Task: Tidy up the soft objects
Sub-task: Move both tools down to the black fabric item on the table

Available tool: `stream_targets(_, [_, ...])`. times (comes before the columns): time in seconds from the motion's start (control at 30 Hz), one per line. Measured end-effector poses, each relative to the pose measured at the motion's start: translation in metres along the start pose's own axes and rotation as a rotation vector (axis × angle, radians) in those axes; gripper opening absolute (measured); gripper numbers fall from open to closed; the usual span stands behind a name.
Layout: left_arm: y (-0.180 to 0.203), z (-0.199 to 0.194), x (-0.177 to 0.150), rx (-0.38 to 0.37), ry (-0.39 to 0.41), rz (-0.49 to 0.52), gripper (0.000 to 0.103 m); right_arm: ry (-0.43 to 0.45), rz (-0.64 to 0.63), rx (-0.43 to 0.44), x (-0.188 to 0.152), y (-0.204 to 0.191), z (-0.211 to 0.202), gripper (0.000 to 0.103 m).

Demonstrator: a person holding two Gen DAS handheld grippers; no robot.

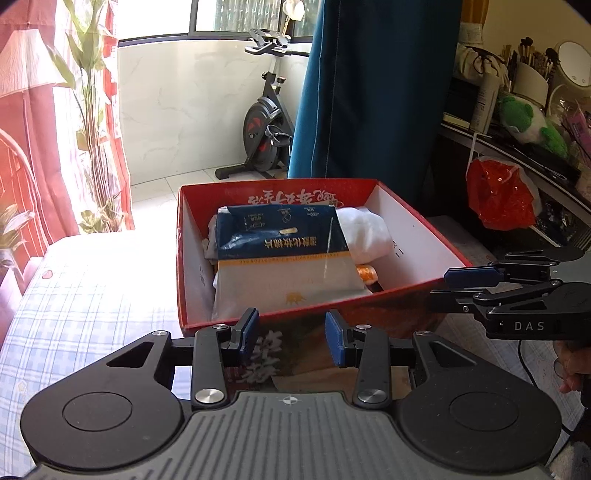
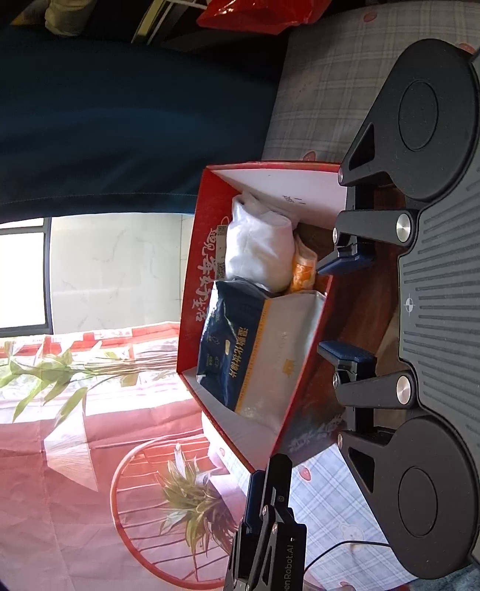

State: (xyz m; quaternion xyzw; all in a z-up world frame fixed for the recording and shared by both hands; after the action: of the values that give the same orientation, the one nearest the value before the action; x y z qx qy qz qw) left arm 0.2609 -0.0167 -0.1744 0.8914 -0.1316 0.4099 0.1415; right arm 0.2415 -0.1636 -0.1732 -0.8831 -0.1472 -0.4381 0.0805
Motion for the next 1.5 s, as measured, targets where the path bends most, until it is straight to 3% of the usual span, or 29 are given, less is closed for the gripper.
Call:
stream_targets(0.47, [-0.002,-0.031,-0.094,0.028,-0.030,-0.071,0.045,-0.013,0.049,0.072,-0.099,-0.047,-0.042,0.041])
stream_targets(0.73, [0.000,-0.033,-0.125,0.046,-0.039,-0.080,0.045,-0.045,0.129,0.025,-0.148,-0.046,-0.058,0.048])
stream_targets(1.33, [-0.006,-0.022,-0.159,0.025,-0.101,-0.168,0.046,-0.125,0.267,0.096,-0.175,-0.043,-0.046,0.051])
stream_targets(1.5, [-0.003,-0.017,-0.163,0.017,-0.120,-0.160,0.050,-0.089,0.226,0.103,-0.165,-0.049,-0.050,0.037])
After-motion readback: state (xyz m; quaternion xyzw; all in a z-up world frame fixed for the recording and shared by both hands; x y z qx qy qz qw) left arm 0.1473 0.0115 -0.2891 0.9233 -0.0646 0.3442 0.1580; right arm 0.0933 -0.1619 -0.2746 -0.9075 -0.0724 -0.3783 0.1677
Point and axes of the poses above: each gripper's, at about its wrist camera, not at the fingertips, and z roughly the way its jaws point, y to its right, x to its top, the point moved 8 cm from there along z, roughly the way its jaws point, and after that the axes turned 5 degrees about -z, right-handed, at the moved point
